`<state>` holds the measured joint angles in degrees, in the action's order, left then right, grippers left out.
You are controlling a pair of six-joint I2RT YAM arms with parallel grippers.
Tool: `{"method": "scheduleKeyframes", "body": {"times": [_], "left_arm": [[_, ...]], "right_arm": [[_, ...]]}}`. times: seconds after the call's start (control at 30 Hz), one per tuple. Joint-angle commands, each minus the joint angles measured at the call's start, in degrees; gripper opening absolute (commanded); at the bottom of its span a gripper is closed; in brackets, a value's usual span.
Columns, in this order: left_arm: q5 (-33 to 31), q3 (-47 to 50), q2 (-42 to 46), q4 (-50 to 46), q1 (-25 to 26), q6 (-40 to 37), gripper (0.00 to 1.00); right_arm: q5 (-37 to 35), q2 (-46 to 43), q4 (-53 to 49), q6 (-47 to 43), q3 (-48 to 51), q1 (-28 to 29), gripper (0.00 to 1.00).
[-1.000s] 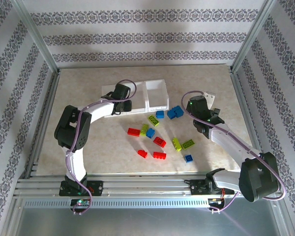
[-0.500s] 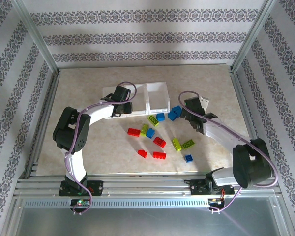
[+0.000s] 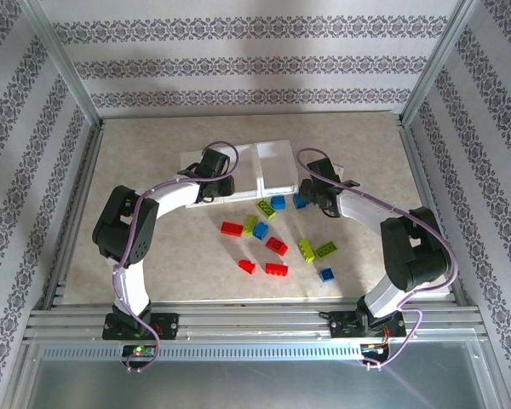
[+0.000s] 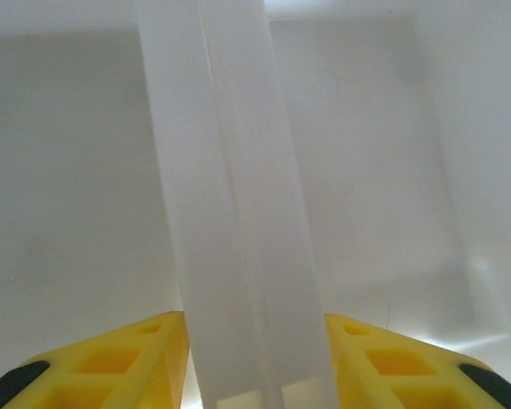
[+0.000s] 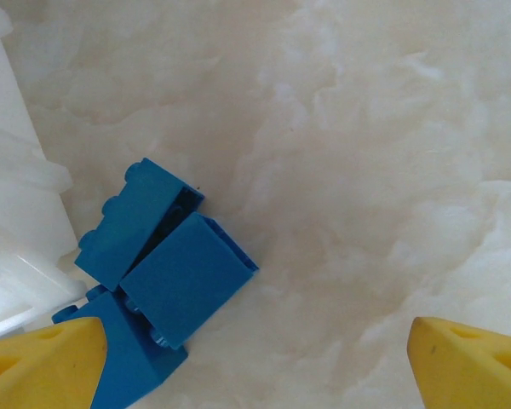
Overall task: Sort the legos into containers by color
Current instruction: Touch the lego at the center of the table.
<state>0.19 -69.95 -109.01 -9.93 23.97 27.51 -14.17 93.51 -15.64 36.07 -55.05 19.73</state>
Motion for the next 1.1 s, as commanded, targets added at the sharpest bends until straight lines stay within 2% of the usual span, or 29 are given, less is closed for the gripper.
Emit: {"method": "scheduleKeyframes", "body": {"times": [0.0, 0.23, 0.57, 0.73, 1.07], "left_arm": [[-1.26, -0.23, 1.56, 0.82, 0.7, 0.61, 0.46], [-1.11, 0.53, 4.88, 0.27, 0.68, 0.78, 0.57], [-0.19, 0.78, 11.28, -0.33, 0.67, 0.92, 0.81], [-1.11, 2.88, 14.51, 0.12, 0.67, 0.81, 0.99], [-3.08, 5.25, 18.22, 0.67, 0.68, 0.12, 1.0]], "right_arm": [[1.38, 1.29, -0.18, -0.26, -2.33, -0.64, 0.92], [2.92, 3.97, -0.61, 1.21, -5.86, -3.04, 0.89], [5.91, 11.44, -2.27, 1.46, -13.36, -6.24, 0.86], [7.05, 15.44, -3.98, 0.93, -16.85, -6.98, 0.86], [8.29, 16.52, -9.04, 0.4, -16.12, -7.27, 0.78]]}}
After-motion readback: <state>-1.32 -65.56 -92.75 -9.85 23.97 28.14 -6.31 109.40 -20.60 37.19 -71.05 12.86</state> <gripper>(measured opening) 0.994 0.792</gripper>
